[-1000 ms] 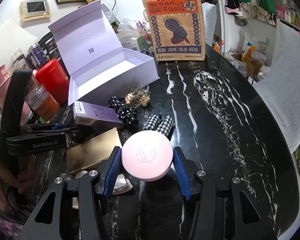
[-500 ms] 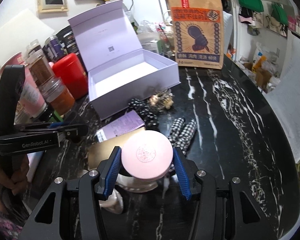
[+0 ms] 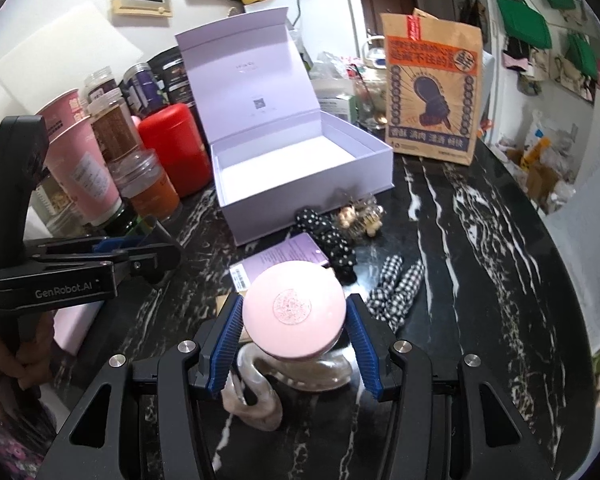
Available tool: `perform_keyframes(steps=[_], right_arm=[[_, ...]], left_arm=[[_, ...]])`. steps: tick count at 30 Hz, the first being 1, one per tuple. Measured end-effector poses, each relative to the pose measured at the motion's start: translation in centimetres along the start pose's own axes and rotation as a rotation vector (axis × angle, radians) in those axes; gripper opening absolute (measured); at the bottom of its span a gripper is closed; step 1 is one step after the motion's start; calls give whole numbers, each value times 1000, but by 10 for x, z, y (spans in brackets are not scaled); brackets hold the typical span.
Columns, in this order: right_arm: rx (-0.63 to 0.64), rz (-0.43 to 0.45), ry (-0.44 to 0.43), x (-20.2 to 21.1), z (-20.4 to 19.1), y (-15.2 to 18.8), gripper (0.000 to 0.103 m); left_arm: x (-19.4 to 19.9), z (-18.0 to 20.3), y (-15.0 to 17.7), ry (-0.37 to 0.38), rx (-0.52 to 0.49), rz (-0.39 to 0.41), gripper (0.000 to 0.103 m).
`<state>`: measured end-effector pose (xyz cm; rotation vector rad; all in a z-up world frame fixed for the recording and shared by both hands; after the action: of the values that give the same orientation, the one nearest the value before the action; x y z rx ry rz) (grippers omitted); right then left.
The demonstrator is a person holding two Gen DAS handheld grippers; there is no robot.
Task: Organize rigid objects
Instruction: 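Carry the compact with the right tool while the left tool carries the glass holder into the lilac box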
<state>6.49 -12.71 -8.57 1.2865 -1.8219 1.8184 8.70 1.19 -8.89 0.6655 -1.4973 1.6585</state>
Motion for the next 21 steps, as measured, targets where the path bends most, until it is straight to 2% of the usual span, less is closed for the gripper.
perform_keyframes(steps=[7,17,21], right_arm=[[27,14,-22,3,-3,-17,51],[109,60,16,3,-3,-50,51],[125,65,7,-1,-3,-62,51]], left_arm=[[13,2,-19,-8,-13,55,39],[15,8,-51,-3,-43,101,39],[16,8,-63,-7,-50,115,39]])
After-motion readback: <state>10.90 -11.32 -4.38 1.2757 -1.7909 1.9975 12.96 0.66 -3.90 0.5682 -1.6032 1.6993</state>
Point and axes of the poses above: each gripper's, at about its wrist camera, not at the fingertips, and x roughly against the way its jaws point, z to its right, y to its underside, the point moved 9 cm from there along -x, roughly the way its jaws point, and after that the axes turned 2 degrees about -z, right-handed, at the moved point
